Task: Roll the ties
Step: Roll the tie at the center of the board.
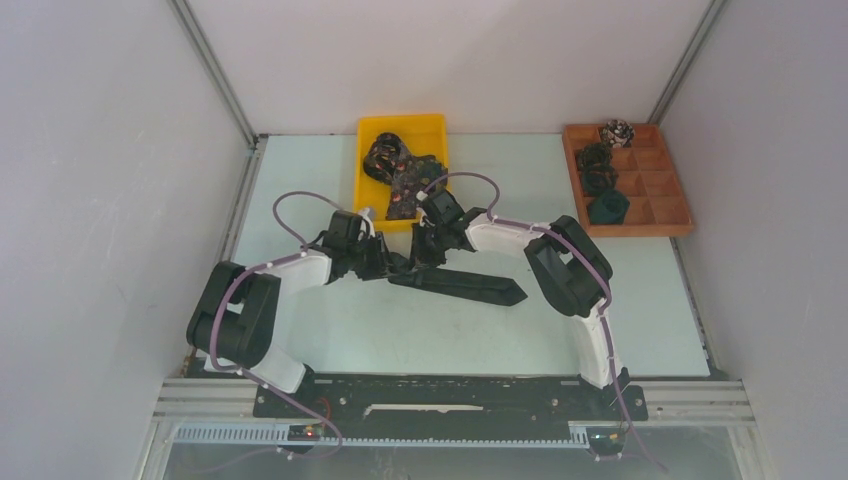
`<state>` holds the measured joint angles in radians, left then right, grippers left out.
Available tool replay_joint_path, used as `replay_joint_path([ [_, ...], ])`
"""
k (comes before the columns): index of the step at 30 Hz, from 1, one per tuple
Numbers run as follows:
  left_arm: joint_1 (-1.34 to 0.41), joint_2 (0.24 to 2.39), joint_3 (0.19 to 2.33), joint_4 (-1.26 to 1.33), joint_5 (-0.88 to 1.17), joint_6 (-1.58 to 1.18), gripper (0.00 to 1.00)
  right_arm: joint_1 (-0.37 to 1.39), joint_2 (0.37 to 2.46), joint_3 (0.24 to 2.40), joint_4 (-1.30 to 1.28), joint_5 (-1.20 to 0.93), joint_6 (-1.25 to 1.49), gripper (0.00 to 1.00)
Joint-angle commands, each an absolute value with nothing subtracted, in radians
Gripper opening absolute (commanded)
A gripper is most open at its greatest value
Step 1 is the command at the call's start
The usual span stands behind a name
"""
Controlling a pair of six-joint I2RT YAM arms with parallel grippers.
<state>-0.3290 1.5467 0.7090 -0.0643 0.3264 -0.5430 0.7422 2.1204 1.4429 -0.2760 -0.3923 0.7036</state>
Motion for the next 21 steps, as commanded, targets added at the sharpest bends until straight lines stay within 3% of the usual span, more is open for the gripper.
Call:
replay_joint_path([
  [1,-0.348,1.542,0.734,-0.057,0.305,-0.537,0.34,0.748,2.089,1.485,-0.341,-0.363,0.669,0.04],
  [10,-0.375,1.474,0.732,-0.114,0.154,-0.534,0.26,0.750,2.039,1.495,-0.370,-0.350,0.663,0.09],
  [21,-0.383,1.420,0.728,-0.135,0.082,-0.530,0.24,0.770,2.107,1.460,-0.322,-0.364,0.683,0.08],
])
